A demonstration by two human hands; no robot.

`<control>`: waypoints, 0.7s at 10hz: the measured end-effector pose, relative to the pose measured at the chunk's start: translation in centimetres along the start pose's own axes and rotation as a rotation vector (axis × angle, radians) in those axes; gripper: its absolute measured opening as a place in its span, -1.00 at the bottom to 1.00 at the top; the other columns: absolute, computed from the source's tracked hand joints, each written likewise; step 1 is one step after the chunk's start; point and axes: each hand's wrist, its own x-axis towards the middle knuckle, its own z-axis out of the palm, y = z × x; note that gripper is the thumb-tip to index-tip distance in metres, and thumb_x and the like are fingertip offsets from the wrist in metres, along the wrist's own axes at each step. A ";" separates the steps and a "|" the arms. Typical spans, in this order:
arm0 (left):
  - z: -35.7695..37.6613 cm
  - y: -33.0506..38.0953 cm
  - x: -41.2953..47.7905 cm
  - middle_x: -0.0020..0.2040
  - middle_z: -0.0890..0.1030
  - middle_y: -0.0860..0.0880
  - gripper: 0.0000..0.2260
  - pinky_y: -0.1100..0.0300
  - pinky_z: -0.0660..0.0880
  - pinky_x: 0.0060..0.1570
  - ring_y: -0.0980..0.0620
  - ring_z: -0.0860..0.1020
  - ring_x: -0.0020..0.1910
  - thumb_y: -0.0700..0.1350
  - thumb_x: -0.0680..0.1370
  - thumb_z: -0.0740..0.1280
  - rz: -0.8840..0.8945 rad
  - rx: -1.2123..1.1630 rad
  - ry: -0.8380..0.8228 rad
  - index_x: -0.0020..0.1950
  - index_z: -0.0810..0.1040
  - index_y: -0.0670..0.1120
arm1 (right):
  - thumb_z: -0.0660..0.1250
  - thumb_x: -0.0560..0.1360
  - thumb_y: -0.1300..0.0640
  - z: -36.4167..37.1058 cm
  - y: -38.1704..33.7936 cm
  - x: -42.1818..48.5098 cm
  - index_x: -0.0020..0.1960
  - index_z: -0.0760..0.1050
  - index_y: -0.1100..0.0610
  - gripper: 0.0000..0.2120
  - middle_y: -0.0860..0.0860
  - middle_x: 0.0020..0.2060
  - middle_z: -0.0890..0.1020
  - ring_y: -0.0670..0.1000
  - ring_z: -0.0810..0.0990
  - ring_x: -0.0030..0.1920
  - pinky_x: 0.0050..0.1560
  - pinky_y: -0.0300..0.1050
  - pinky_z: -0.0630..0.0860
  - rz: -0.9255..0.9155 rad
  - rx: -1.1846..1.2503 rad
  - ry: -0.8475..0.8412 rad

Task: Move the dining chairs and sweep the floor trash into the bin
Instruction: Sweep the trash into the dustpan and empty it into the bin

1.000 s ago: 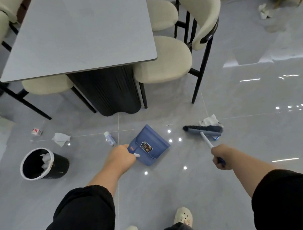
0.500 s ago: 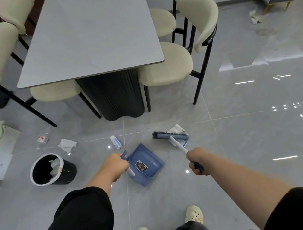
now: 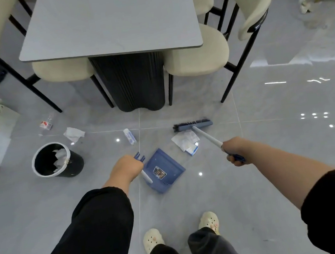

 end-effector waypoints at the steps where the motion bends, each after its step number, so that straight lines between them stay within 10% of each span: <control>1: -0.1 0.1 0.6 0.34 0.47 -0.17 -0.70 0.12 0.41 0.13 -0.14 0.48 0.28 -0.29 0.59 0.16 -0.026 0.065 0.014 0.31 0.45 -0.25 | 0.07 0.59 0.24 1.9 1.5 0.2 -0.07 0.33 0.21 -0.89 0.08 -0.44 0.36 -0.05 0.28 -0.57 -0.60 -0.35 0.16 0.093 0.016 -0.105; 6: 1.6 0.7 0.5 -0.03 0.57 -0.24 -0.76 0.06 0.49 -0.04 -0.23 0.58 0.03 -0.20 0.52 0.23 0.021 0.032 -0.004 0.10 0.56 -0.29 | 0.17 0.58 0.13 -1.0 4.1 -7.9 0.04 0.48 0.00 -0.86 0.03 -0.45 0.35 -0.11 0.23 -0.59 -0.61 -0.36 0.15 0.046 0.128 -0.294; 7: 1.6 -0.1 0.0 -0.29 0.50 -0.13 -0.83 0.11 0.51 -0.26 -0.14 0.52 -0.29 -0.22 0.53 0.22 0.018 0.006 -0.051 -0.26 0.46 -0.19 | 0.12 0.56 0.18 1.2 4.6 -6.7 0.06 0.43 0.04 -0.84 0.04 -0.43 0.33 -0.08 0.22 -0.55 -0.57 -0.35 0.15 0.039 0.052 -0.192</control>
